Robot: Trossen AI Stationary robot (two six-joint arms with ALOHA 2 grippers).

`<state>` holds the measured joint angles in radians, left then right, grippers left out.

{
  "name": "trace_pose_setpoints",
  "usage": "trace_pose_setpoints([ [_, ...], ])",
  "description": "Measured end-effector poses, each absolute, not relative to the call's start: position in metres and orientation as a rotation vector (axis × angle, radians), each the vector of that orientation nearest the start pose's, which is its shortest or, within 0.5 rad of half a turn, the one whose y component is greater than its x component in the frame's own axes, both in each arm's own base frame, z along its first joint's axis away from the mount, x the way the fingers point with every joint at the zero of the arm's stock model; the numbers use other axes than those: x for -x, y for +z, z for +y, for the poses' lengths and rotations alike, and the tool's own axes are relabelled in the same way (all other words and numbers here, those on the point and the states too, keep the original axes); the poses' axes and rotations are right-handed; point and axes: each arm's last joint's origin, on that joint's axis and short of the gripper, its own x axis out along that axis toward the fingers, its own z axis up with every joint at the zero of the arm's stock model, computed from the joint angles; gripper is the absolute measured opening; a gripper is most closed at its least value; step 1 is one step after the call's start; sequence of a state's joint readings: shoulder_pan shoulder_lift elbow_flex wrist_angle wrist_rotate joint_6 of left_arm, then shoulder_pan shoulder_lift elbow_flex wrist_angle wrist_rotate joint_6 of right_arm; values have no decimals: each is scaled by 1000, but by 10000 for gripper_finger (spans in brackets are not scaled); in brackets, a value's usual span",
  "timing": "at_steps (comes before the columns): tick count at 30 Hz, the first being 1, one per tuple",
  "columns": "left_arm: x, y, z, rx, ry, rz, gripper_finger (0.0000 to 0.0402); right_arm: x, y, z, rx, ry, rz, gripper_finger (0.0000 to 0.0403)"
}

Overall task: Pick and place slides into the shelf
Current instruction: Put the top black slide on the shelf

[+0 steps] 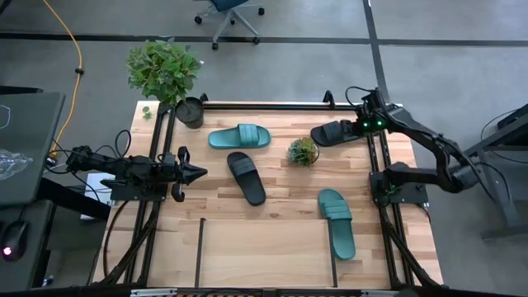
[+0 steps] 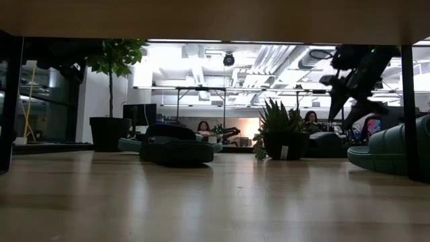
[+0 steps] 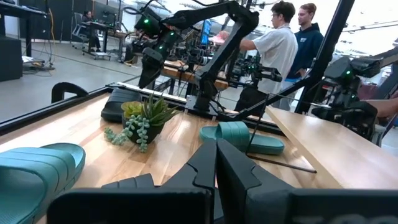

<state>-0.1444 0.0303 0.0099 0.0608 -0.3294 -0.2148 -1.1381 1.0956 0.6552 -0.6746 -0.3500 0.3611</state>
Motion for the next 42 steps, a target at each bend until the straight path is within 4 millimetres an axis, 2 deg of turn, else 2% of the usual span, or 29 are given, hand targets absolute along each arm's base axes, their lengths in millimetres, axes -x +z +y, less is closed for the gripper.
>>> trace_pose_setpoints([
  [5, -98, 170, -5, 223, 180, -59, 1, -79, 214, -147, -1075, -889, 605, 202],
  [9, -98, 170, -5, 224, 180, -59, 1, -72, 200, -131, -1110, -899, 475, 202],
  [12, -98, 170, -5, 225, 180, -59, 1, -71, 195, -128, -1120, -899, 394, 202],
  [14, -98, 170, -5, 226, 180, -59, 1, -71, 193, -130, -1122, -911, 375, 202],
  [22, -98, 170, -5, 227, 180, -60, 1, -78, 172, -145, -1159, -936, 492, 202],
  [42, -98, 170, -5, 253, 173, -60, 1, -89, 156, -168, -1170, -909, 467, 202],
])
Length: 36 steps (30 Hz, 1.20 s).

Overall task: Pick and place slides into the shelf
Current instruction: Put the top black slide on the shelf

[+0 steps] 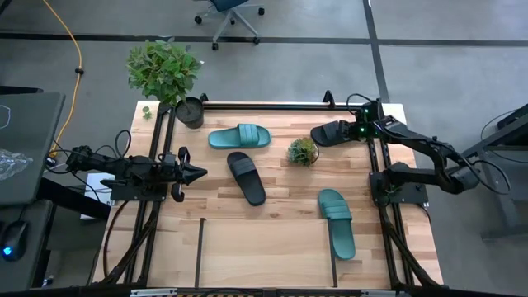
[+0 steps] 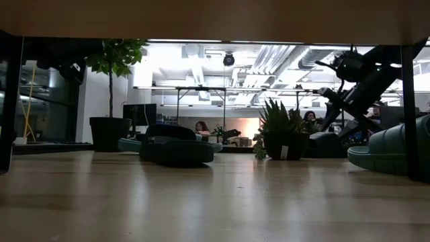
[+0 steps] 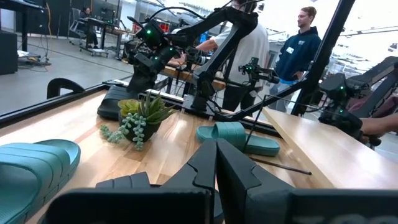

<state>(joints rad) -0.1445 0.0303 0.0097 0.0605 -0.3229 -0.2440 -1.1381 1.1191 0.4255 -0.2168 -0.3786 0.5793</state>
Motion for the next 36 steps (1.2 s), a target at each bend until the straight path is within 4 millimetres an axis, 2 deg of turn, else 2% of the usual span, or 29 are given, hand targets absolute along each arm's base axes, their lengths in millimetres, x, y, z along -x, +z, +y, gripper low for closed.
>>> trace_pose_setpoints([
  [12, -98, 170, -5, 250, 172, -60, 1, -90, 156, -168, -1166, -891, 469, 191],
  [31, -98, 170, -5, 249, 173, -60, 1, -89, 156, -167, -1177, -890, 478, 13],
  [36, -98, 170, -5, 249, 173, -60, 1, -89, 155, -166, -1187, -893, 488, 5],
])
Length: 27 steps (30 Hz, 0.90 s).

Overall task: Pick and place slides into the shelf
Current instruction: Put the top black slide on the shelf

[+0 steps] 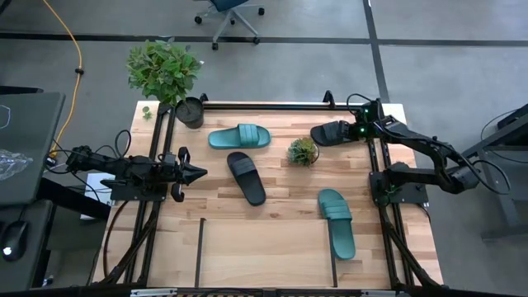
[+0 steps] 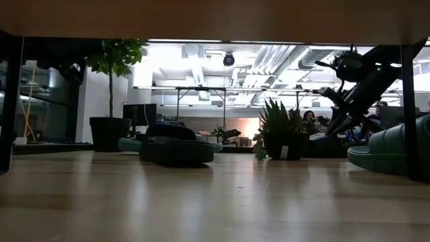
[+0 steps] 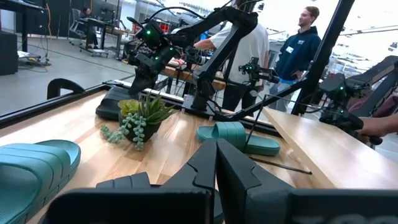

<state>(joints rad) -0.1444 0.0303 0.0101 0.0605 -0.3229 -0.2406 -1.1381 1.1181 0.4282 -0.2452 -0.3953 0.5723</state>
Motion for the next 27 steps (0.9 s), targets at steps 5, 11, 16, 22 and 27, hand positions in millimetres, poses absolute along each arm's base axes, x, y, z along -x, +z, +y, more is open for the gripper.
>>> trace_pose_setpoints([
  [5, -98, 170, -5, 249, 173, -60, 1, -88, 160, -164, -1180, -895, 467, 2],
  [11, -98, 170, -5, 249, 173, -60, 1, -83, 179, -157, -1120, -933, 361, 1],
  [16, -98, 170, -5, 249, 173, -60, 1, -80, 194, -149, -1087, -922, 262, 1],
  [22, -98, 170, -5, 248, 173, -60, 1, -77, 209, -141, -1069, -868, 167, 0],
  [27, -98, 170, -5, 242, 173, -60, 1, -76, 221, -136, -1045, -812, 75, 0],
])
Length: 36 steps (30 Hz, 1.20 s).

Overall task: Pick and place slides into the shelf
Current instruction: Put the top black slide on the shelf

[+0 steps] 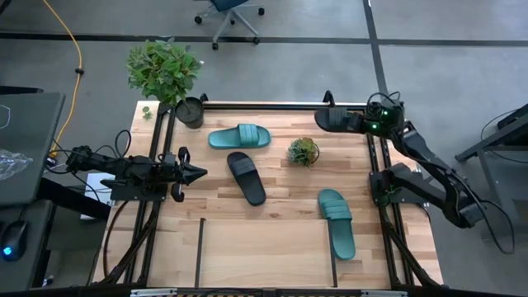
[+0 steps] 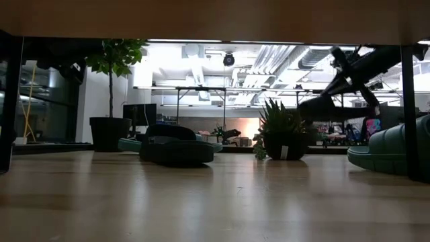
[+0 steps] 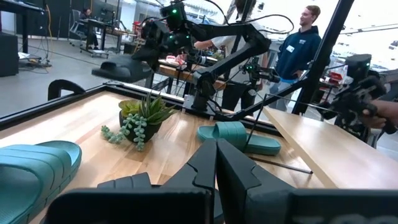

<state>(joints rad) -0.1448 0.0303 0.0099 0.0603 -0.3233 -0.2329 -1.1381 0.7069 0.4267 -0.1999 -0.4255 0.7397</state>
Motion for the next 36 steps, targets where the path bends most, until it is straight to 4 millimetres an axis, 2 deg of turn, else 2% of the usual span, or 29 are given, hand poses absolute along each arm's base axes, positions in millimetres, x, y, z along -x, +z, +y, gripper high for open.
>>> trace_pose_setpoints([
  [8, -98, 170, -5, 241, 174, -59, 1, -80, 238, -131, -1048, -640, -37, 0],
  [20, -98, 170, -5, 241, 173, -59, 1, -106, 256, -116, -1071, -397, -86, 0],
  [26, -98, 170, -5, 242, 173, -60, 1, -121, 288, -113, -991, -319, -96, 0],
  [31, -98, 170, -5, 242, 162, -58, 1, -142, 315, -116, -909, -230, -18, 0],
  [36, -98, 170, -6, 241, 134, -52, 1, -168, 320, -116, -893, -73, 174, 0],
])
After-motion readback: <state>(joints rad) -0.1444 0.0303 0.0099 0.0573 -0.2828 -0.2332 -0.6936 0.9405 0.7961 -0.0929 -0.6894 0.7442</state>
